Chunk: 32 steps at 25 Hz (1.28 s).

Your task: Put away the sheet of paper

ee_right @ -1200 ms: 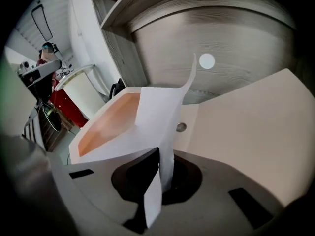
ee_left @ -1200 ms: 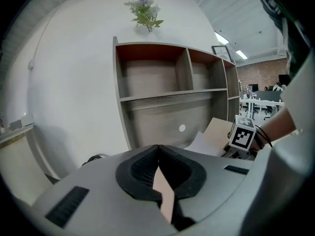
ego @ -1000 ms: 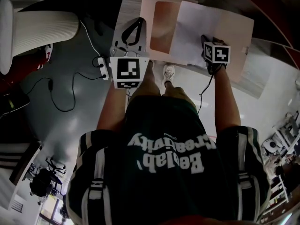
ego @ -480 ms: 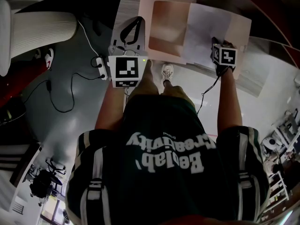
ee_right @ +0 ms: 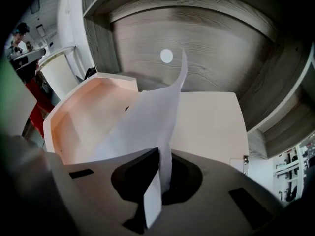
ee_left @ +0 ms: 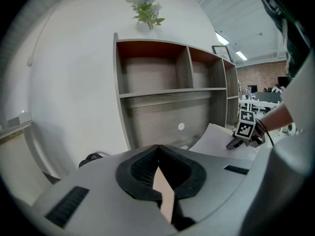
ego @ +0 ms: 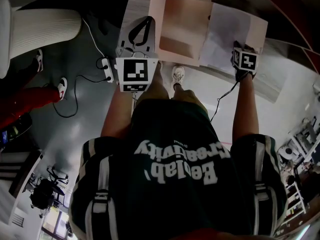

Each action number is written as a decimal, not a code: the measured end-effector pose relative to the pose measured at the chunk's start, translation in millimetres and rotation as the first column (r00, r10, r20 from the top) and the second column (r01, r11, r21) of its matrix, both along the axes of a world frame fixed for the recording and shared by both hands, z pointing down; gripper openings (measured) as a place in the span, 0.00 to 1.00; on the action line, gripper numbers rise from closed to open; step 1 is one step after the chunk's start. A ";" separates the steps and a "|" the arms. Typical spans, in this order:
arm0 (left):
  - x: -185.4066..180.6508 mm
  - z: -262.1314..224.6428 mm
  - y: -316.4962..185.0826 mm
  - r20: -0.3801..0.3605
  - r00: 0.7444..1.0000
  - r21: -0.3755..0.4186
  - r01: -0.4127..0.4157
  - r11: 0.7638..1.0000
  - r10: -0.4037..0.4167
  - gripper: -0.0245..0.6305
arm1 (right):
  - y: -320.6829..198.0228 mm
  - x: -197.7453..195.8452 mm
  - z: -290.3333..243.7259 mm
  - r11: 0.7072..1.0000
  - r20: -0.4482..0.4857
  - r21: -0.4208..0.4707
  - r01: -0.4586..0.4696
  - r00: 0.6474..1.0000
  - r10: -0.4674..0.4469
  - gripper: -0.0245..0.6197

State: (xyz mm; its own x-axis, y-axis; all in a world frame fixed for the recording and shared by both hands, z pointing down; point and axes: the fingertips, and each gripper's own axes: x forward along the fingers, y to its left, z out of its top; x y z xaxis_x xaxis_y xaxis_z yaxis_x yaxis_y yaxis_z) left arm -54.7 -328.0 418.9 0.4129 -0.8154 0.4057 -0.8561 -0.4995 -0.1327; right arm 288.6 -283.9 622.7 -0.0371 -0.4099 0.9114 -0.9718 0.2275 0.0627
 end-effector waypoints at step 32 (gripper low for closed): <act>-33.1 14.8 -7.8 -0.005 0.999 -0.018 0.048 0.999 -0.048 0.07 | -34.5 -115.0 22.2 0.998 0.280 -0.045 0.043 0.959 -0.028 0.09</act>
